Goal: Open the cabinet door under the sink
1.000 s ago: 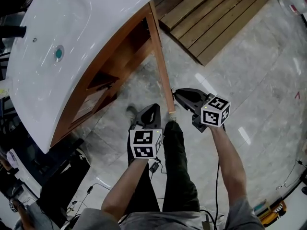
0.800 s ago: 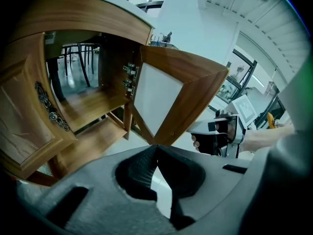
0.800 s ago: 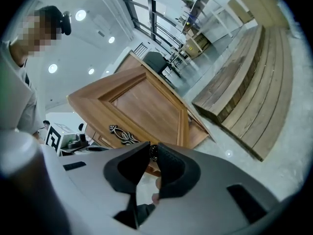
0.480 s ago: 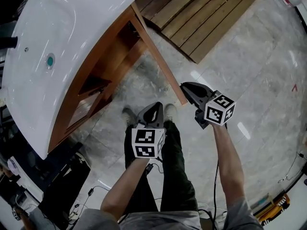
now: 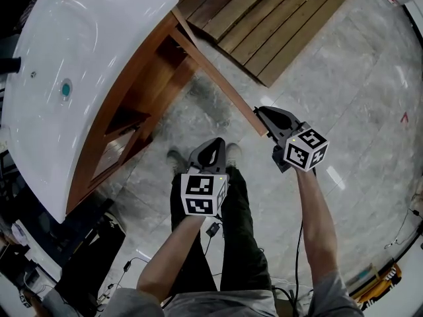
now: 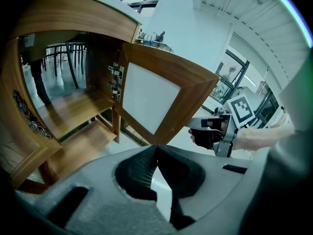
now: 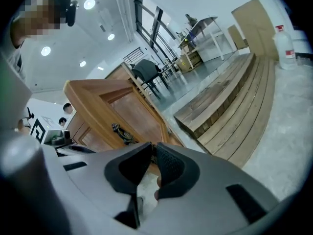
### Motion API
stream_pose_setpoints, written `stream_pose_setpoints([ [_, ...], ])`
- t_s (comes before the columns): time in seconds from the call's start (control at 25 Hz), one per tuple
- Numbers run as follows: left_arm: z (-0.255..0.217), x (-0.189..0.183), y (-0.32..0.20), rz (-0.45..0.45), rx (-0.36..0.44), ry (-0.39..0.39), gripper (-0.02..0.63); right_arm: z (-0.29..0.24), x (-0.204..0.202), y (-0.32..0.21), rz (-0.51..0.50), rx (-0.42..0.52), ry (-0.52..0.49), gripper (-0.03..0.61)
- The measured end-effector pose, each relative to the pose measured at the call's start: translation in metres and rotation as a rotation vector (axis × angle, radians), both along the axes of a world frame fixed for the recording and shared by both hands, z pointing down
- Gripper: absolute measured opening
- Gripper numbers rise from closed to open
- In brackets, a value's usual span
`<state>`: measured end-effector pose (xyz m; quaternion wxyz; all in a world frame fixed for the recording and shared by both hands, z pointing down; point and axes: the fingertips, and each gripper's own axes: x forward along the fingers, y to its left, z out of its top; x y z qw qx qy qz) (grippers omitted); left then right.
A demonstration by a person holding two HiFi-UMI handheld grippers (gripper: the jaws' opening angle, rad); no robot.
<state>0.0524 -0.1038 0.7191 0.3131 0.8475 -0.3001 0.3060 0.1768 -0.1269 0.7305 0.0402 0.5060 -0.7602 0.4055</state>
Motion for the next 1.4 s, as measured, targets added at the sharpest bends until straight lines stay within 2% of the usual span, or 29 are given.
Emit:
stream_pose_setpoints([
  [0.4, 0.0, 0.014, 0.008, 0.029, -0.011, 0.006, 0.008, -0.005, 0.051, -0.005, 0.145, 0.011, 0.048, 0.011],
  [0.52, -0.002, 0.018, 0.01, 0.035, -0.014, 0.008, 0.008, -0.002, 0.05, 0.003, 0.128, 0.003, 0.068, 0.011],
  [0.84, -0.018, 0.018, 0.004, 0.045, 0.013, 0.016, 0.008, -0.015, 0.044, 0.013, 0.167, 0.028, 0.037, 0.011],
  [1.2, -0.081, 0.008, -0.01, 0.064, 0.079, 0.047, 0.008, -0.09, 0.015, 0.016, 0.152, 0.155, 0.129, 0.009],
  [1.4, -0.141, 0.006, -0.022, 0.061, 0.159, 0.133, 0.006, -0.147, -0.004, 0.014, 0.138, 0.215, 0.163, 0.009],
])
